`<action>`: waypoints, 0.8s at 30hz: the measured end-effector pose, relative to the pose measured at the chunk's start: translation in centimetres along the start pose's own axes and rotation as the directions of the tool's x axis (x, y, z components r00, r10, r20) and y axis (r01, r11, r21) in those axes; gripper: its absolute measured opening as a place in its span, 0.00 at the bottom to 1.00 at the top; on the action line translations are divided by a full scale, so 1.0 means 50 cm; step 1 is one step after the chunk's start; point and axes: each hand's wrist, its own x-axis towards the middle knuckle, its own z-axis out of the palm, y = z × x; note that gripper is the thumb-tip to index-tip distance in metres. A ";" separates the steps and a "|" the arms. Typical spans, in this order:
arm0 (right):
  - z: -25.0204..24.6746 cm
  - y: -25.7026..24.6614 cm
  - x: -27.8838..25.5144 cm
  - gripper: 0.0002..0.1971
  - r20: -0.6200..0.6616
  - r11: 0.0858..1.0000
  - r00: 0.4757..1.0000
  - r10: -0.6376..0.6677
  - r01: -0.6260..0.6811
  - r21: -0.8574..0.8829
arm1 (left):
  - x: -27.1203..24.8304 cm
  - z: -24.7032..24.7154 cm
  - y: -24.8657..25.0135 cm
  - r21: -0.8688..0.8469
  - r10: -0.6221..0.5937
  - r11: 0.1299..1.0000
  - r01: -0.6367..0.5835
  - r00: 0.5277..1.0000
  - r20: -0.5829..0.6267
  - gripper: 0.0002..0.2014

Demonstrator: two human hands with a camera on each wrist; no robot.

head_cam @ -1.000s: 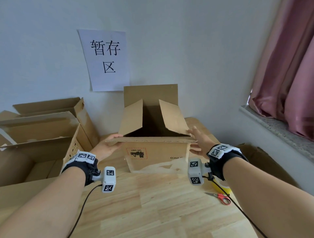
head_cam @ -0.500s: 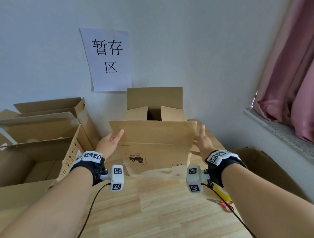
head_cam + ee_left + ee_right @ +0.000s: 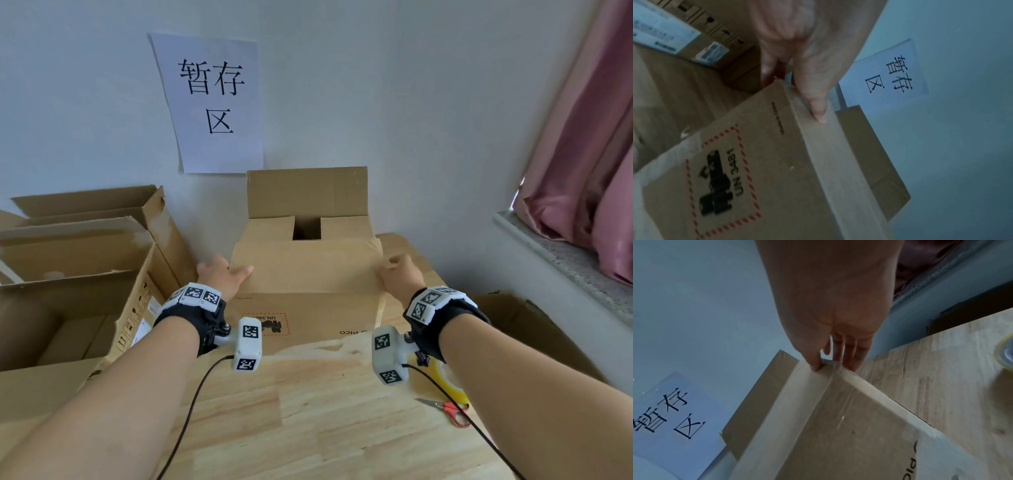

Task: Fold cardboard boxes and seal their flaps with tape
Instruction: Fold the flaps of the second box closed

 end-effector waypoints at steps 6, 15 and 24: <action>0.014 -0.019 0.028 0.27 0.073 0.993 0.997 0.028 -0.020 -0.114 | 0.021 0.001 -0.001 -0.007 0.075 0.997 -0.075 0.982 0.175 0.30; 0.006 -0.005 0.011 0.22 0.093 0.988 0.996 0.007 0.007 -0.155 | 0.024 -0.001 -0.002 -0.026 0.060 0.998 -0.056 0.976 0.208 0.34; -0.015 0.003 -0.052 0.18 0.166 0.964 0.984 -0.064 0.104 -0.243 | -0.033 -0.022 -0.027 -0.179 0.008 0.983 0.045 0.959 0.285 0.27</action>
